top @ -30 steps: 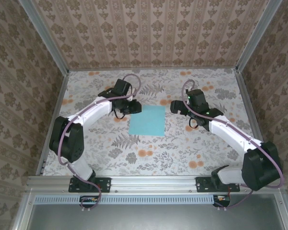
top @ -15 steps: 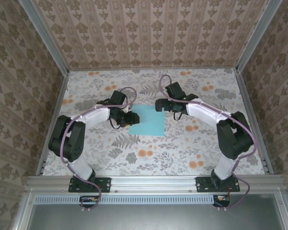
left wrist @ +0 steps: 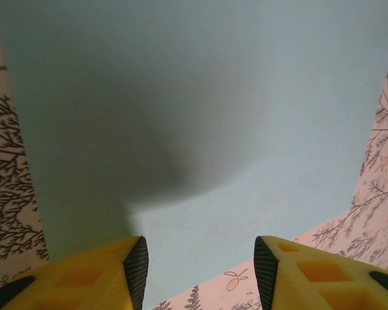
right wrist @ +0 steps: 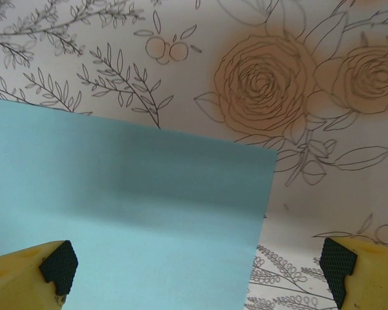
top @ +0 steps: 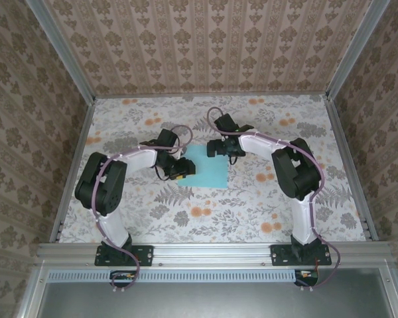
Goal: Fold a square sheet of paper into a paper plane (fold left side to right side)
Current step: Pick up the square sheet of paper from the center of the table.
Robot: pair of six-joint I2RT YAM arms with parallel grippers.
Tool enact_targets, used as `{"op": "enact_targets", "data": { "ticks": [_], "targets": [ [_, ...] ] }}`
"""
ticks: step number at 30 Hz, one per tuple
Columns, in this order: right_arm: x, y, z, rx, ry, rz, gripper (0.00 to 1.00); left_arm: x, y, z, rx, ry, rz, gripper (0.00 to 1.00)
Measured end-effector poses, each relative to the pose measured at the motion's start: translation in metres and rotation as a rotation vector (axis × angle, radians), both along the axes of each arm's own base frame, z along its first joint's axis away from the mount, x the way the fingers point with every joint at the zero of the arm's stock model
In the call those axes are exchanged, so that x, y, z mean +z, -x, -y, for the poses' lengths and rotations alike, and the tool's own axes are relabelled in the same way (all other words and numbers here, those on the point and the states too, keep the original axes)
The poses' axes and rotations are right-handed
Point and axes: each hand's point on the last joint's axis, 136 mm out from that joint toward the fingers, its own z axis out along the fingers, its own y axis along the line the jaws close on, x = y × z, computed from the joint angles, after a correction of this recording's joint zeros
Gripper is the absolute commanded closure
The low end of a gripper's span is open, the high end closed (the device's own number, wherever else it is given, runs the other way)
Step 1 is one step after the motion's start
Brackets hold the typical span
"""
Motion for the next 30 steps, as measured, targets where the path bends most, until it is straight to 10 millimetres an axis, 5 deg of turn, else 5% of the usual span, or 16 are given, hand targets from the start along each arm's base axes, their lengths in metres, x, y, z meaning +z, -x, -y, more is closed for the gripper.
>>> {"op": "enact_targets", "data": {
  "ticks": [13,19,30],
  "targets": [
    [-0.009,0.006,-0.014,0.005,-0.004,-0.028,0.0,-0.007,0.006,0.004,-0.019,-0.024,0.0,0.51],
    [-0.008,0.018,-0.037,0.039,-0.034,-0.043,0.02,-0.008,0.005,0.008,-0.026,-0.016,0.007,0.51],
    [-0.008,0.036,-0.058,0.081,-0.097,-0.091,0.36,-0.004,0.001,0.015,-0.018,0.016,0.019,0.51]
  ]
}}
